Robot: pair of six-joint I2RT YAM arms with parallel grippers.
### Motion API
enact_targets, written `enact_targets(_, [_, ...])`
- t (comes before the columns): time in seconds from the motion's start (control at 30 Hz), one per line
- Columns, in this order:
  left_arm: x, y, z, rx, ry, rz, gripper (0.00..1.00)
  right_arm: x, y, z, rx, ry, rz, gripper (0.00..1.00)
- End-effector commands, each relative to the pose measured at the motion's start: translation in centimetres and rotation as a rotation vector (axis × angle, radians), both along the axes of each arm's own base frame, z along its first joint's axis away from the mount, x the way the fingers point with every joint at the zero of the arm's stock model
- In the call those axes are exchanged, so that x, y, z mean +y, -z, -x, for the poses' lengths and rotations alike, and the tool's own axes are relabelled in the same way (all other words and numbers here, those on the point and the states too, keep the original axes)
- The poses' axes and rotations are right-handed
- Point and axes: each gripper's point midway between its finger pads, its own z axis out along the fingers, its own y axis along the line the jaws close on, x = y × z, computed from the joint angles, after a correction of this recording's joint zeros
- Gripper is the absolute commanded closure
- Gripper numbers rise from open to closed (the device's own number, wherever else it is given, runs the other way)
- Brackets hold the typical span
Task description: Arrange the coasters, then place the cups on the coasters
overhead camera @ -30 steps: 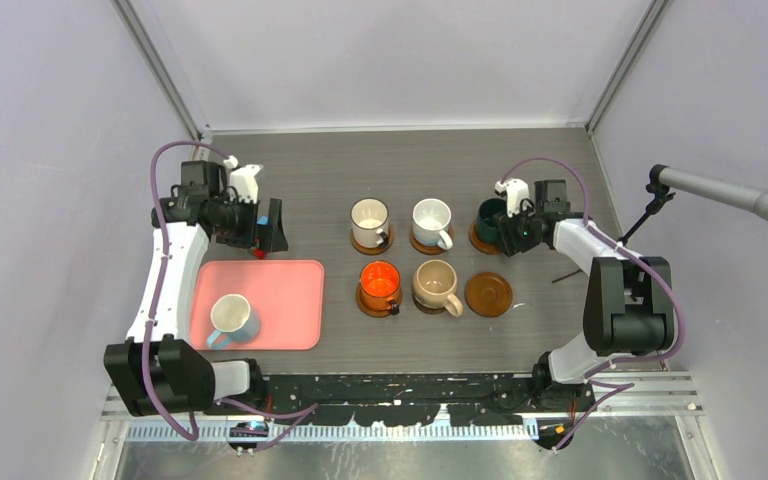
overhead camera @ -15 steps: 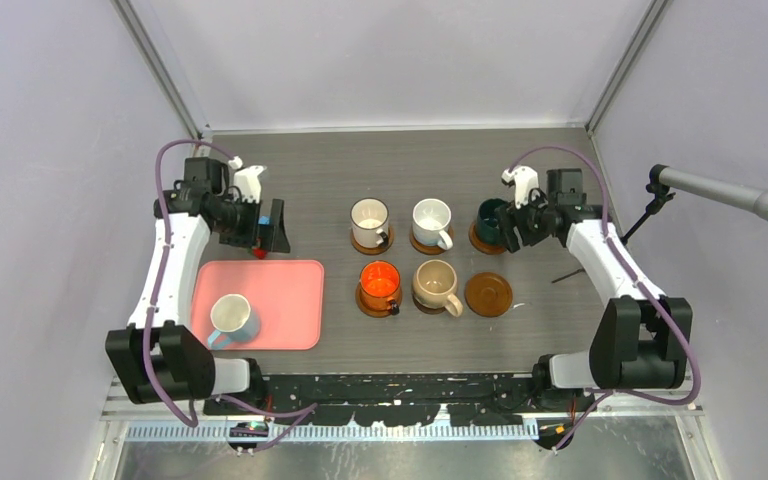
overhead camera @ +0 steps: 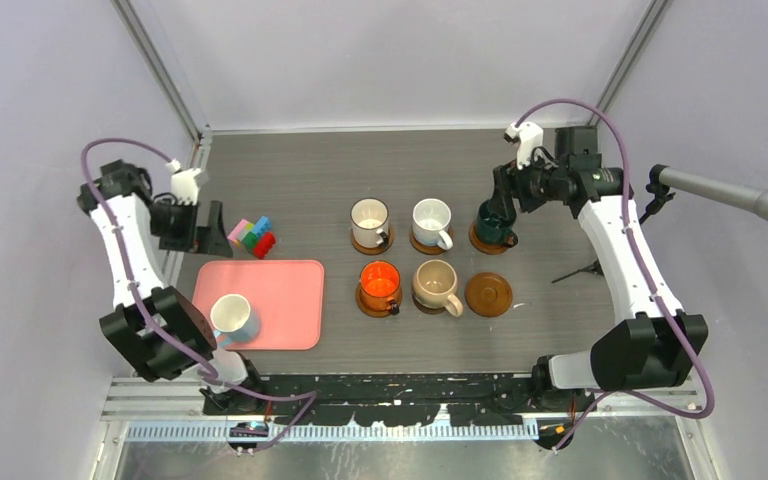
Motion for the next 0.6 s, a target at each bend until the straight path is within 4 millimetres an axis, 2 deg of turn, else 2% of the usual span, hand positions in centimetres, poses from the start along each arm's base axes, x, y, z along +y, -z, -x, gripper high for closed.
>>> enact_targets(0.0, [2.1, -0.1, 5.2, 0.05, 0.117, -0.033, 0.0, 3.0, -1.0, 0.8, 0.036, -0.06, -0.048, 0.29])
enact_targets(0.17, [5.9, 2.4, 9.5, 0.09, 0.172, -0.14, 0.0, 4.5, -0.6, 0.8, 0.053, -0.084, -0.053, 0.29])
enact_targets(0.3, [7.6, 3.7, 12.5, 0.111, 0.199, -0.137, 0.03, 5.0, -0.4, 0.5, 0.056, -0.087, -0.054, 0.29])
enact_targets(0.4, [7.7, 4.6, 14.8, 0.129, 0.243, -0.099, 0.06, 5.4, -0.3, 0.4, 0.064, -0.091, -0.053, 0.29])
enact_targets(0.57, [6.1, 6.4, 17.3, 0.128, 0.357, -0.075, 0.08, 5.9, 0.0, 0.5, 0.075, -0.095, -0.049, 0.29])
